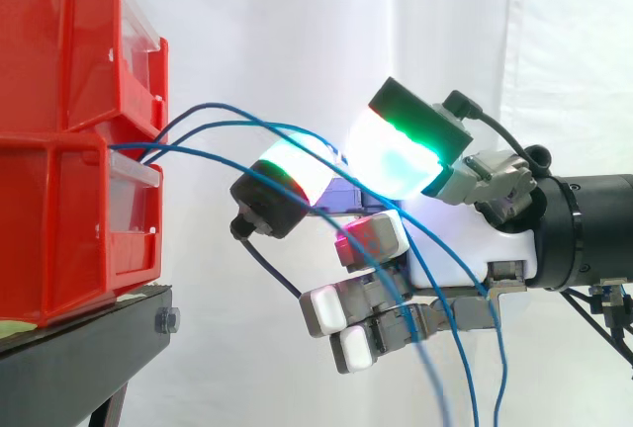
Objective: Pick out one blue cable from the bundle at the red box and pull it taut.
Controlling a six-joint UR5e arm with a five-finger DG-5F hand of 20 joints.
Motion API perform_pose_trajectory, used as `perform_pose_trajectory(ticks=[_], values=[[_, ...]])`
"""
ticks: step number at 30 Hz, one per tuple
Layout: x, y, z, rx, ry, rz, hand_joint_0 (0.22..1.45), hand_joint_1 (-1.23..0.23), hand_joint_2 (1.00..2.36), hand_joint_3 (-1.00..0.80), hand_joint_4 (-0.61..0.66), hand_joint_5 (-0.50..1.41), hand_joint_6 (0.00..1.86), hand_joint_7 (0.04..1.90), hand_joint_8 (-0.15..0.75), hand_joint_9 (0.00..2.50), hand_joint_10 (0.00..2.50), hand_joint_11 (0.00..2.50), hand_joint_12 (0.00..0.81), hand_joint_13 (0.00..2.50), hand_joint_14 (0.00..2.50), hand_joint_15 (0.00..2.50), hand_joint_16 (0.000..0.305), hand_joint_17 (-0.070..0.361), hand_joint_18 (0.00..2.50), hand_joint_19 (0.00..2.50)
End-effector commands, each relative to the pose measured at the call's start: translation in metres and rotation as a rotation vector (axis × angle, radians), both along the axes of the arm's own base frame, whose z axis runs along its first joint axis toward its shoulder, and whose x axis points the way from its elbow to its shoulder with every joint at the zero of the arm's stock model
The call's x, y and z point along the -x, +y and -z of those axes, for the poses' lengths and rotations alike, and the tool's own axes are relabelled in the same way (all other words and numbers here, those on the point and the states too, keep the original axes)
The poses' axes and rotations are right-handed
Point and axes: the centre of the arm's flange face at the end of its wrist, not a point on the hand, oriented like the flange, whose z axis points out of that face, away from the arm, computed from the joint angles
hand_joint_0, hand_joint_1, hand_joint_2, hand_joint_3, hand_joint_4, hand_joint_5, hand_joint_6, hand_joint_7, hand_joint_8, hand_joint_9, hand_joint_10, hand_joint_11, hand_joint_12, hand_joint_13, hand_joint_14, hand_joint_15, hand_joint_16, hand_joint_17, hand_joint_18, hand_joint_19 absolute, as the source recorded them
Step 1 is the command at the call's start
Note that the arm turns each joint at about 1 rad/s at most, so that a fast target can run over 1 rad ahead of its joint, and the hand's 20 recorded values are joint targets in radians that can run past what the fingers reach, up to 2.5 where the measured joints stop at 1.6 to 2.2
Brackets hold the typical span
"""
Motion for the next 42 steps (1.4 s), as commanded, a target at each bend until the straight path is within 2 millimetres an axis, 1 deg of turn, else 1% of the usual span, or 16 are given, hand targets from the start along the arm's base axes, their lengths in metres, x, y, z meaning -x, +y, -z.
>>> perform_pose_trajectory(ticks=[1, 4, 6, 8, 10, 13, 16, 18, 22, 23, 27, 30, 32, 34, 38, 42], values=[[0.0, -0.0005, -0.0001, 0.0, 0.0, 0.001, 0.49, -1.04, 1.0, -0.5, -0.03, -0.14, 0.93, 0.87, 0.23, 1.29, 0.03, 0.73, 0.32, 0.99, 0.02, 0.5, 0.044, 0.1, 0.87, 0.58], [0.0, -0.0005, -0.0001, 0.0, 0.0, 0.001, 0.46, -0.95, 1.0, -0.5, 0.01, -0.13, 0.91, 0.81, 0.231, 1.31, 0.03, 0.7, 0.333, 1.01, 0.02, 0.49, 0.047, 0.105, 0.89, 0.57], [-0.0001, 0.0007, -0.0001, 0.0, 0.0, -0.001, 0.46, -0.87, 1.0, -0.5, 0.01, -0.13, 0.89, 0.84, 0.237, 1.33, 0.03, 0.71, 0.34, 1.01, 0.02, 0.48, 0.048, 0.107, 0.9, 0.57], [-0.0003, 0.0008, -0.0002, 0.0, -0.002, -0.001, 0.47, -0.74, 1.0, -0.5, 0.01, -0.11, 0.87, 0.86, 0.234, 1.35, 0.02, 0.71, 0.339, 1.01, 0.02, 0.48, 0.047, 0.107, 0.9, 0.58], [-0.0004, 0.0008, -0.0004, 0.0, -0.003, -0.001, 0.49, -0.68, 1.0, -0.5, 0.0, -0.11, 0.85, 0.88, 0.233, 1.37, 0.03, 0.72, 0.331, 1.01, 0.02, 0.48, 0.046, 0.104, 0.89, 0.59], [-0.0003, 0.0008, -0.0002, 0.0, -0.002, -0.001, 0.53, -0.62, 1.0, -0.5, -0.04, -0.11, 0.84, 0.91, 0.218, 1.37, 0.02, 0.71, 0.322, 1.0, 0.02, 0.49, 0.043, 0.098, 0.86, 0.61], [-0.0006, 0.0008, -0.0005, 0.0, -0.005, -0.001, 0.57, -0.6, 1.0, -0.5, -0.07, -0.11, 0.83, 0.95, 0.211, 1.37, 0.03, 0.73, 0.313, 1.0, 0.02, 0.49, 0.042, 0.094, 0.85, 0.63], [-0.0006, 0.0008, -0.0005, 0.0, -0.005, -0.001, 0.58, -0.61, 1.0, -0.5, -0.09, -0.11, 0.83, 0.95, 0.21, 1.37, 0.03, 0.72, 0.31, 0.99, 0.02, 0.49, 0.041, 0.093, 0.84, 0.64], [-0.0004, 0.0008, -0.0004, 0.0, -0.003, -0.001, 0.6, -0.7, 1.0, -0.5, -0.09, -0.11, 0.83, 0.95, 0.213, 1.35, 0.03, 0.72, 0.311, 0.99, 0.02, 0.5, 0.041, 0.093, 0.83, 0.64], [-0.0003, 0.0008, -0.0002, 0.0, -0.002, -0.001, 0.6, -0.75, 1.0, -0.5, -0.08, -0.12, 0.83, 0.95, 0.22, 1.35, 0.03, 0.73, 0.313, 0.99, 0.02, 0.5, 0.041, 0.093, 0.83, 0.63], [-0.0001, -0.0004, -0.0002, 0.0, -0.002, 0.001, 0.59, -0.81, 1.0, -0.5, -0.08, -0.12, 0.84, 0.95, 0.216, 1.34, 0.03, 0.72, 0.307, 0.99, 0.02, 0.49, 0.041, 0.093, 0.83, 0.63], [-0.0004, -0.0004, -0.0005, 0.0, -0.005, 0.001, 0.54, -0.82, 1.0, -0.5, -0.09, -0.12, 0.84, 0.93, 0.218, 1.35, 0.03, 0.72, 0.312, 0.99, 0.02, 0.49, 0.043, 0.097, 0.84, 0.62], [-0.0005, -0.0016, -0.0007, 0.0, -0.006, 0.002, 0.49, -0.87, 1.0, -0.5, -0.08, -0.11, 0.85, 0.91, 0.234, 1.36, 0.02, 0.71, 0.322, 1.0, 0.02, 0.49, 0.046, 0.102, 0.85, 0.6], [-0.0004, -0.0004, -0.0005, 0.0, -0.005, 0.001, 0.47, -0.9, 1.0, -0.5, -0.08, -0.11, 0.85, 0.91, 0.232, 1.36, 0.03, 0.71, 0.323, 0.99, 0.02, 0.49, 0.046, 0.104, 0.85, 0.59], [0.0, -0.0016, -0.0002, 0.0, -0.002, 0.002, 0.5, -1.03, 1.0, -0.5, -0.13, -0.12, 0.85, 0.92, 0.208, 1.31, 0.02, 0.7, 0.304, 0.96, 0.02, 0.5, 0.043, 0.097, 0.81, 0.58], [0.0002, -0.0016, -0.0001, 0.0, 0.0, 0.002, 0.51, -1.1, 1.0, -0.5, -0.17, -0.12, 0.86, 0.91, 0.193, 1.27, 0.02, 0.72, 0.294, 0.93, 0.02, 0.5, 0.042, 0.094, 0.77, 0.58]])
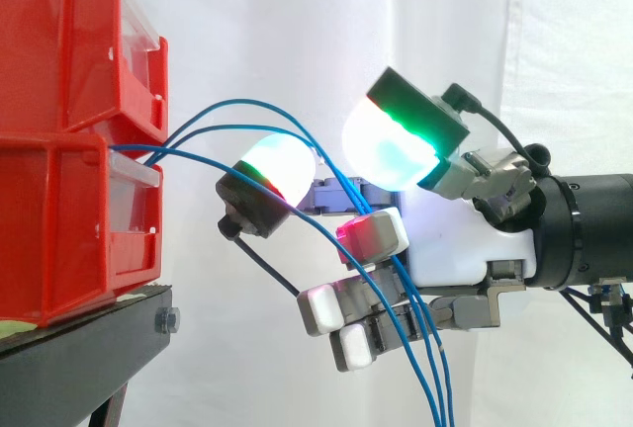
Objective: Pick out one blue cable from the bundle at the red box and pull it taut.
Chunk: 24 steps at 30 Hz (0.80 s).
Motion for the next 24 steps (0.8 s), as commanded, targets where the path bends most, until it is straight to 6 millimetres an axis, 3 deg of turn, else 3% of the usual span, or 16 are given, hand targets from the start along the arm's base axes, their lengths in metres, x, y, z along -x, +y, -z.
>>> perform_pose_trajectory(ticks=[1, 3, 5, 6, 8, 11, 15, 24], values=[[0.0001, 0.0002, 0.0015, 0.0, 0.003, 0.0, 0.48, -1.1, 1.0, -0.5, -0.16, -0.12, 0.86, 0.89, 0.192, 1.27, 0.03, 0.71, 0.297, 0.93, 0.02, 0.49, 0.043, 0.097, 0.78, 0.58], [0.0, 0.0002, 0.0002, 0.0, 0.0, 0.0, 0.42, -1.0, 1.0, -0.5, -0.14, -0.12, 0.86, 0.85, 0.208, 1.29, 0.02, 0.68, 0.321, 0.94, 0.02, 0.49, 0.048, 0.107, 0.81, 0.57], [-0.0001, 0.0002, 0.0, 0.0, -0.001, 0.0, 0.41, -0.76, 1.0, -0.5, -0.13, -0.12, 0.85, 0.83, 0.226, 1.33, 0.02, 0.66, 0.337, 0.97, 0.02, 0.48, 0.051, 0.114, 0.83, 0.57], [-0.0001, 0.0002, 0.0, 0.0, -0.001, 0.0, 0.41, -0.76, 1.0, -0.5, -0.13, -0.11, 0.85, 0.84, 0.227, 1.33, 0.02, 0.67, 0.337, 0.97, 0.02, 0.47, 0.051, 0.114, 0.83, 0.56], [-0.0003, 0.0003, -0.0001, 0.0, -0.003, 0.0, 0.44, -0.61, 1.0, -0.5, -0.13, -0.11, 0.83, 0.87, 0.223, 1.37, 0.02, 0.68, 0.338, 0.98, 0.02, 0.47, 0.05, 0.112, 0.84, 0.58], [-0.0004, 0.0003, -0.0003, 0.0, -0.005, 0.0, 0.46, -0.55, 1.0, -0.5, -0.13, -0.1, 0.82, 0.9, 0.221, 1.39, 0.02, 0.68, 0.325, 0.98, 0.02, 0.48, 0.048, 0.107, 0.82, 0.59], [-0.0009, 0.0015, -0.001, 0.0, -0.006, -0.002, 0.51, -0.57, 1.0, -0.5, -0.16, -0.1, 0.81, 0.93, 0.213, 1.38, 0.03, 0.7, 0.308, 0.97, 0.02, 0.49, 0.044, 0.099, 0.8, 0.62], [-0.0019, 0.0015, -0.0032, 0.0, -0.011, -0.002, 0.61, -0.83, 1.0, -0.5, -0.22, -0.11, 0.81, 0.96, 0.187, 1.31, 0.03, 0.71, 0.287, 0.93, 0.02, 0.5, 0.039, 0.088, 0.75, 0.61]])
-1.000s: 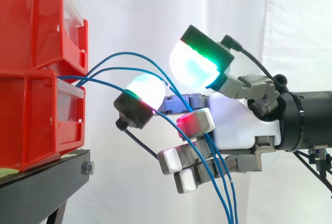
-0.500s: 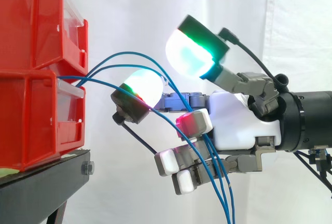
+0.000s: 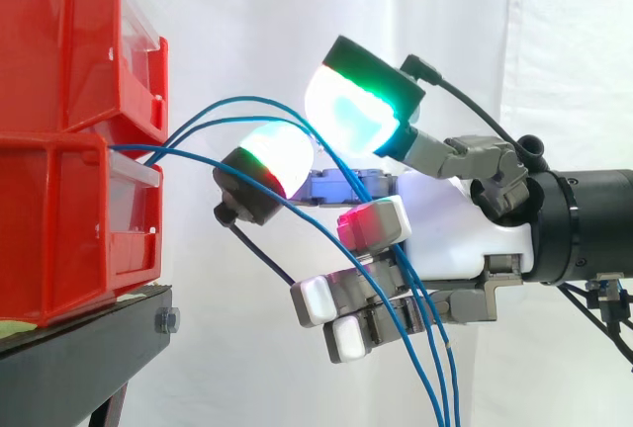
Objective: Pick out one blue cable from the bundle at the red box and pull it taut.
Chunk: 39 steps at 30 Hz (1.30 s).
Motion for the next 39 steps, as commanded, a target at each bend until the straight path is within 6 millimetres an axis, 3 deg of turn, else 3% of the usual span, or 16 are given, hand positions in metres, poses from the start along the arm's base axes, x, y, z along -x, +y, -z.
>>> perform_pose_trajectory(ticks=[1, 6, 10, 13, 17, 23, 27, 34, 39], values=[[0.0, 0.0001, -0.0001, 0.0, 0.001, 0.0, 0.62, -0.87, 1.0, -0.5, -0.23, -0.11, 0.81, 0.95, 0.184, 1.3, 0.03, 0.71, 0.285, 0.93, 0.02, 0.5, 0.039, 0.087, 0.74, 0.61], [0.0003, 0.0001, 0.0002, 0.0, 0.004, 0.0, 0.68, -0.97, 1.0, -0.5, -0.29, -0.12, 0.82, 0.95, 0.176, 1.25, 0.03, 0.7, 0.277, 0.9, 0.02, 0.49, 0.038, 0.086, 0.73, 0.59], [0.0006, -0.0011, 0.0003, 0.0, 0.006, 0.001, 0.73, -1.01, 1.0, -0.5, -0.41, -0.13, 0.85, 1.03, 0.162, 1.22, 0.03, 0.69, 0.268, 0.88, 0.02, 0.48, 0.037, 0.083, 0.72, 0.56], [0.0006, -0.0011, 0.0003, 0.0, 0.006, 0.001, 0.72, -1.01, 1.0, -0.5, -0.38, -0.13, 0.87, 0.98, 0.161, 1.22, 0.03, 0.69, 0.265, 0.87, 0.02, 0.48, 0.036, 0.082, 0.71, 0.56], [0.0006, -0.001, 0.0003, 0.0, 0.006, 0.0, 0.57, -0.95, 1.0, -0.5, -0.26, -0.13, 0.87, 0.91, 0.168, 1.23, 0.03, 0.68, 0.276, 0.88, 0.02, 0.49, 0.038, 0.085, 0.71, 0.59], [0.0008, -0.0022, 0.0003, 0.0, 0.006, 0.001, 0.46, -0.91, 1.0, -0.5, -0.2, -0.13, 0.87, 0.84, 0.202, 1.26, 0.02, 0.67, 0.312, 0.91, 0.02, 0.48, 0.045, 0.102, 0.76, 0.57], [0.0008, -0.0022, 0.0003, 0.002, 0.005, 0.001, 0.46, -0.87, 1.0, -0.5, -0.19, -0.13, 0.86, 0.84, 0.209, 1.28, 0.02, 0.67, 0.312, 0.92, 0.02, 0.47, 0.045, 0.102, 0.76, 0.57], [0.0006, -0.0008, 0.0003, 0.002, 0.005, -0.002, 0.52, -0.67, 1.0, -0.5, -0.23, -0.12, 0.84, 0.89, 0.194, 1.3, 0.03, 0.68, 0.299, 0.92, 0.02, 0.48, 0.042, 0.095, 0.74, 0.6], [0.0008, -0.0022, 0.0003, 0.002, 0.005, 0.001, 0.56, -0.66, 1.0, -0.5, -0.25, -0.11, 0.83, 0.92, 0.189, 1.31, 0.02, 0.7, 0.289, 0.92, 0.02, 0.5, 0.04, 0.09, 0.73, 0.62]])
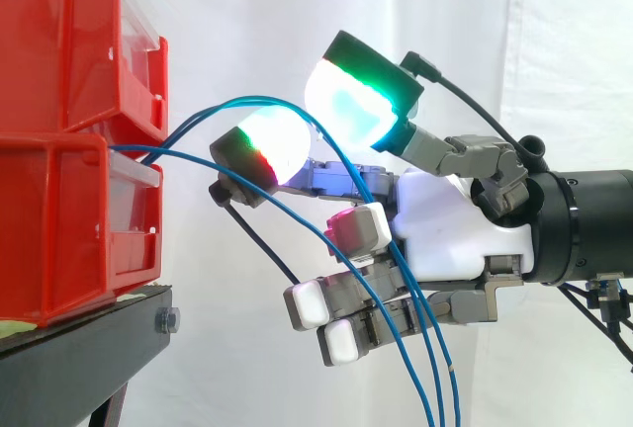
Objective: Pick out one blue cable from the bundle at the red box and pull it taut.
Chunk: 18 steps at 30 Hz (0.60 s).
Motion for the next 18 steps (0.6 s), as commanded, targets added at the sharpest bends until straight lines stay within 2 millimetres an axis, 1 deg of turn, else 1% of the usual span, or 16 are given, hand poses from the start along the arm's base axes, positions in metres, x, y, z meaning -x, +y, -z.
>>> perform_pose_trajectory(ticks=[1, 2, 8, 10, 15, 18], values=[[0.0, -0.0002, 0.0, 0.0, 0.0, 0.0, 0.58, -0.7, 1.0, -0.5, -0.25, -0.11, 0.83, 0.92, 0.187, 1.31, 0.03, 0.7, 0.288, 0.92, 0.02, 0.5, 0.04, 0.089, 0.73, 0.63], [0.0, 0.0, 0.0, 0.0, 0.0, -0.001, 0.59, -0.75, 1.0, -0.5, -0.25, -0.11, 0.83, 0.93, 0.186, 1.31, 0.03, 0.71, 0.286, 0.93, 0.02, 0.51, 0.039, 0.089, 0.73, 0.62], [0.0, 0.0, 0.0, 0.0, 0.0, -0.001, 0.61, -0.85, 1.0, -0.5, -0.2, -0.12, 0.84, 0.96, 0.19, 1.3, 0.03, 0.71, 0.287, 0.92, 0.02, 0.5, 0.039, 0.089, 0.73, 0.62], [0.0, 0.0, 0.0, 0.0, 0.0, -0.001, 0.61, -0.87, 1.0, -0.5, -0.17, -0.12, 0.85, 0.94, 0.192, 1.3, 0.03, 0.71, 0.289, 0.92, 0.02, 0.5, 0.04, 0.089, 0.73, 0.61], [0.0, 0.0, 0.0, 0.0, 0.0, -0.001, 0.57, -0.86, 1.0, -0.5, -0.16, -0.12, 0.85, 0.92, 0.196, 1.3, 0.03, 0.71, 0.291, 0.93, 0.02, 0.5, 0.04, 0.091, 0.74, 0.61], [-0.0001, 0.0012, 0.0, 0.0, 0.0, -0.003, 0.57, -0.88, 1.0, -0.5, -0.16, -0.11, 0.85, 0.92, 0.197, 1.31, 0.03, 0.7, 0.293, 0.93, 0.02, 0.49, 0.04, 0.09, 0.75, 0.61]])
